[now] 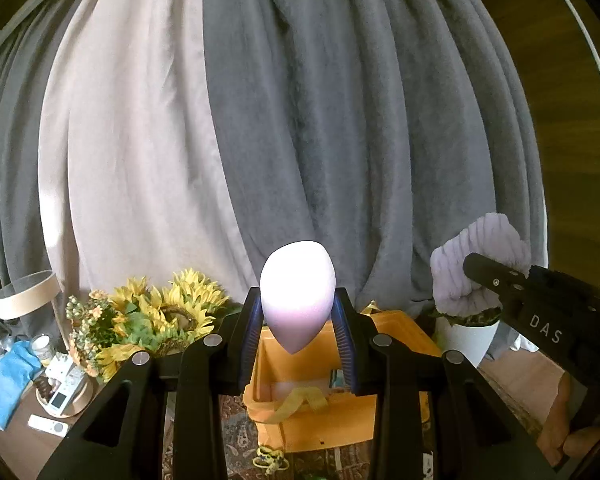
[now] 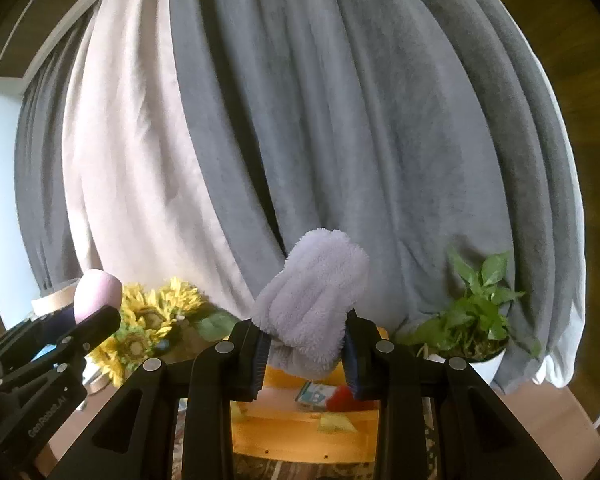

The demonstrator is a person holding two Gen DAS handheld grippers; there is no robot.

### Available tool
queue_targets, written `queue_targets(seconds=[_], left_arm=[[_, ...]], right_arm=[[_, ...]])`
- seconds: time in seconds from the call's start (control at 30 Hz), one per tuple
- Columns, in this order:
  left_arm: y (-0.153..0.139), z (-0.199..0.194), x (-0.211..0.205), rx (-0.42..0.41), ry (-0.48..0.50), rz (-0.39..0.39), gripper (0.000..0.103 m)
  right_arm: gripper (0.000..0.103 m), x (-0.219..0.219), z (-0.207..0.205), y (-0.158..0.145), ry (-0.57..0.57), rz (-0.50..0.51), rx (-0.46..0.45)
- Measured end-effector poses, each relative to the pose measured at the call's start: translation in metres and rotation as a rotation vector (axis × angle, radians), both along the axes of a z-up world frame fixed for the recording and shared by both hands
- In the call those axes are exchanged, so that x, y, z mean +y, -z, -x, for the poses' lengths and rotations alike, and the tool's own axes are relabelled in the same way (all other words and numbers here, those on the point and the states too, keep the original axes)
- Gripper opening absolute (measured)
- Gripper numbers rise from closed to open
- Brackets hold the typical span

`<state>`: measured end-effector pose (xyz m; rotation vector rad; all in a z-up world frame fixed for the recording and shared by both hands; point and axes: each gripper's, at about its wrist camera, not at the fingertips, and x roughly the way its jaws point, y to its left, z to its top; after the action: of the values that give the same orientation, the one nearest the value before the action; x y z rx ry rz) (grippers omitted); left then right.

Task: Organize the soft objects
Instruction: 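Lift the pink sponge and lavender wristband and carry both over the crate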

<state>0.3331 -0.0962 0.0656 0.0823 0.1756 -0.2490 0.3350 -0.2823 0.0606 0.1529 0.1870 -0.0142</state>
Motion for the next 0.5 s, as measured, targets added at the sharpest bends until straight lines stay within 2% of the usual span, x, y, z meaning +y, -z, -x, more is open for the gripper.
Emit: queue_targets(seconds=[0.27,0.5], left_arm=[[0.009,-0.042,-0.006,0.031,-0.008,-0.006,0.035],[0.023,-0.085,-0.014,0.083,-0.004,-0.022,0.035]], right_arm=[[0.032,-0.005,-0.045,0.008,-0.003,0.020,0.048],[0.032,-0.016,-0.092,0.024,-0.018,-0.007,0.144]])
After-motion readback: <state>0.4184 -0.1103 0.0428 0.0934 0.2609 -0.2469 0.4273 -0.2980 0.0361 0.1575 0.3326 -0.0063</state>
